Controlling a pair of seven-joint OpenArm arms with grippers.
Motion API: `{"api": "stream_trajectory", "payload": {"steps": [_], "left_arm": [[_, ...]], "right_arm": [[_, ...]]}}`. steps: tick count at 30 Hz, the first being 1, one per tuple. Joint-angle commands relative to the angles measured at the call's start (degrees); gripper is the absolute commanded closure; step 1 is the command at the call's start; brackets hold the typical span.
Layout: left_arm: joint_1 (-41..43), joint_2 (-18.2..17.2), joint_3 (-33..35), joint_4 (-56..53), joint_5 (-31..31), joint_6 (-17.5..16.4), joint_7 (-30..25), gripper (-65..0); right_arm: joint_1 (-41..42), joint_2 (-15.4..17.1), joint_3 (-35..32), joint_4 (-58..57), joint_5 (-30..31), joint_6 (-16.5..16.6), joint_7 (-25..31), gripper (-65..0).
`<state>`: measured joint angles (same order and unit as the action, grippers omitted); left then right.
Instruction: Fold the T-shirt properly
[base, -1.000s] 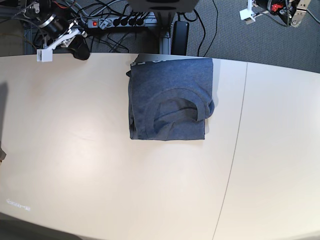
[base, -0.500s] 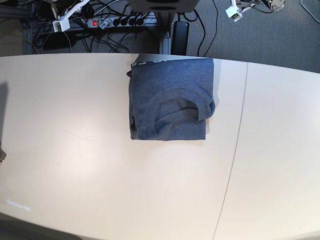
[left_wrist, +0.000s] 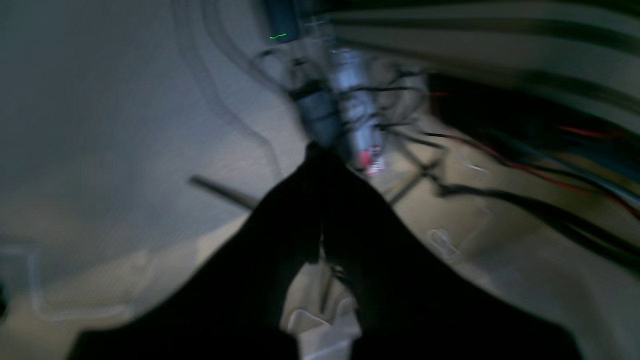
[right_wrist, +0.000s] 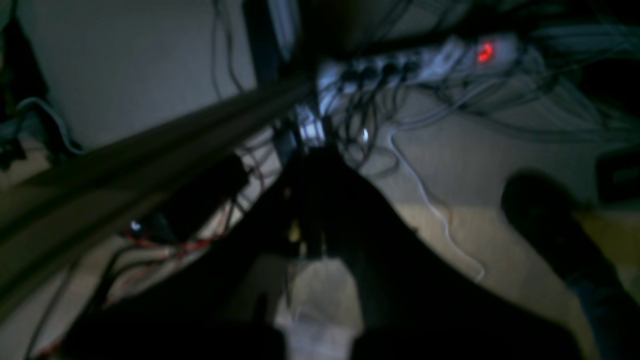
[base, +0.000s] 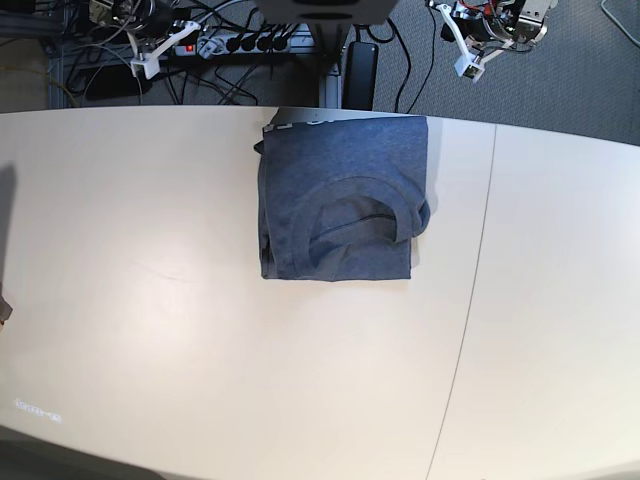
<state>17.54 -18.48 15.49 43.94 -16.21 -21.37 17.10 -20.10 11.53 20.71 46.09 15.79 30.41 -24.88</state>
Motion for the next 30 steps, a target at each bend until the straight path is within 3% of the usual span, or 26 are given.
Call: {"api": "stream_trajectory", "payload": {"steps": [1, 3, 8, 12, 17, 21, 25, 30], "left_arm": [[-1.6, 0.4, -0.1, -1.9, -0.2, 2.2, -1.6, 0.0], [-4.8, 1.8, -0.1, -7.3, 0.4, 4.5, -2.6, 0.0], [-12.8, 4.3, -0.1, -19.5, 3.3, 4.9, -1.2, 0.0], [-17.6, 4.8, -0.1, -26.1, 3.2, 7.1, -1.6, 0.0], [-19.8, 4.9, -0.1, -27.7, 3.2, 7.0, -1.7, 0.0], [-19.5, 4.8, -0.1, -27.7, 2.7, 7.0, -1.0, 0.0], [-18.6, 4.5, -0.1, -27.7, 1.7, 7.0, -1.3, 0.0], [-18.2, 5.4, -0.1, -27.6, 1.6, 7.0, -4.0, 0.0]], "right_arm": [[1.9, 0.8, 0.2, -0.9, 0.2, 0.4, 1.0, 0.0], [5.0, 0.8, 0.2, -3.3, -0.2, 0.4, 0.9, 0.0], [10.0, 0.6, 0.2, -4.5, -1.8, 0.4, -1.2, 0.0], [10.9, 0.7, 0.2, -4.5, -4.3, -0.4, -1.9, 0.0], [10.7, 0.7, 0.2, -5.0, -4.9, -3.9, -6.5, 0.0], [10.0, 0.0, 0.2, -5.6, -5.2, -5.1, -8.3, 0.0], [9.4, -2.1, 0.2, -6.1, -9.8, -5.2, -10.6, 0.0], [9.1, -2.9, 0.2, -11.1, -16.3, -6.3, -6.4, 0.0]]}}
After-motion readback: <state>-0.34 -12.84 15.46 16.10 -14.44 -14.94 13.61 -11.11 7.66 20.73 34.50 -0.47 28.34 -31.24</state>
